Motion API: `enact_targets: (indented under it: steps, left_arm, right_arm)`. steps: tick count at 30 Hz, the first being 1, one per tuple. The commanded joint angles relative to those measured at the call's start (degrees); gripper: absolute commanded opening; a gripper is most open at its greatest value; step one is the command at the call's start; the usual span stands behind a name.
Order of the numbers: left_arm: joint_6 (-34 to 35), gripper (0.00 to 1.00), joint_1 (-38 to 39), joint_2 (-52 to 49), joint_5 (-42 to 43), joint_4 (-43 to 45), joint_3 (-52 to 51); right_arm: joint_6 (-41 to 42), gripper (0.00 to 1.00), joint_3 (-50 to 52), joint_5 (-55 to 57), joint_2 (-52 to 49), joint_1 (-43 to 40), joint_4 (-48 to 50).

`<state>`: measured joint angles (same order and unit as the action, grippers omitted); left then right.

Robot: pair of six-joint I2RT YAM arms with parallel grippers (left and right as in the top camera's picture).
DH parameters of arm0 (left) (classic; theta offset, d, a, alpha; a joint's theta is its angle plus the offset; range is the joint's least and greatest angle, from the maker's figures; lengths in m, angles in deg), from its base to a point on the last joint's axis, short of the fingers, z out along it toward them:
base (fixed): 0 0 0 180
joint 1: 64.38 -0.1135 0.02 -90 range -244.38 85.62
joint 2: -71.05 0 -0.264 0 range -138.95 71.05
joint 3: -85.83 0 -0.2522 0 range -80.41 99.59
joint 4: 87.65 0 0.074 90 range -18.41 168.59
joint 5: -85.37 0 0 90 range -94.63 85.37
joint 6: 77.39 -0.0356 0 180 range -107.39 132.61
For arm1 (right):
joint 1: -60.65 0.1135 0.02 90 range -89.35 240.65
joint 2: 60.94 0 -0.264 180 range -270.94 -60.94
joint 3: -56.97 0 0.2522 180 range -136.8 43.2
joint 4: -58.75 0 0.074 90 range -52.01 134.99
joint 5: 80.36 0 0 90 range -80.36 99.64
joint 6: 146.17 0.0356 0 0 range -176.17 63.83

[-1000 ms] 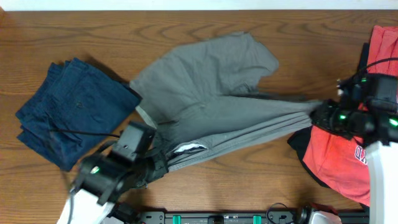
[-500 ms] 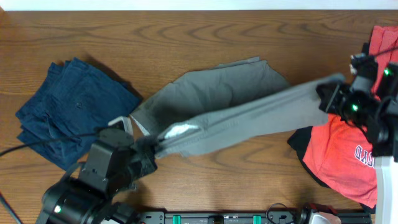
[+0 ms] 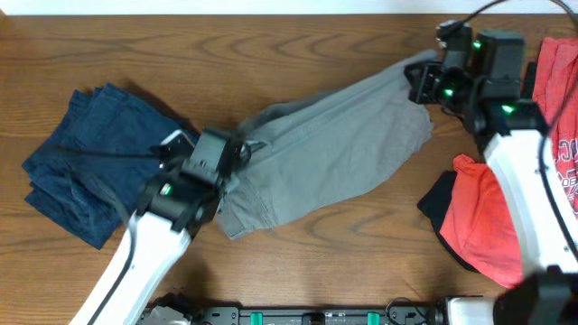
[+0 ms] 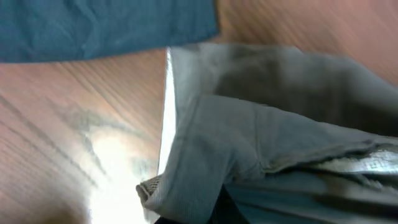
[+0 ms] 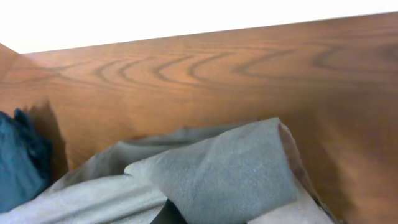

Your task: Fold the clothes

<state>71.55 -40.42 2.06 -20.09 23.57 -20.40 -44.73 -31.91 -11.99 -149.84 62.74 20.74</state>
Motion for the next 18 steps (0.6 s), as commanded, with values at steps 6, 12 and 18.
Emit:
enact_targets:
  steps: [6, 12, 18]
  left_arm:
    - [-1.6, 0.06, -12.4, -14.8, -2.1, 5.0, -1.5]
    - [-4.4, 0.33, -15.7, -21.6, 2.2, 10.2, -1.4]
    - [-14.2, 0.85, -16.9, -18.8, 9.7, 9.5, -0.3]
  right_arm:
    - [1.8, 0.01, -1.7, 10.7, -9.5, 0.5, 12.3]
    - [1.8, 0.34, -1.7, 10.7, -15.6, 2.0, 18.3]
    - [1.8, 0.92, -1.7, 10.4, -15.9, 1.7, 15.5]
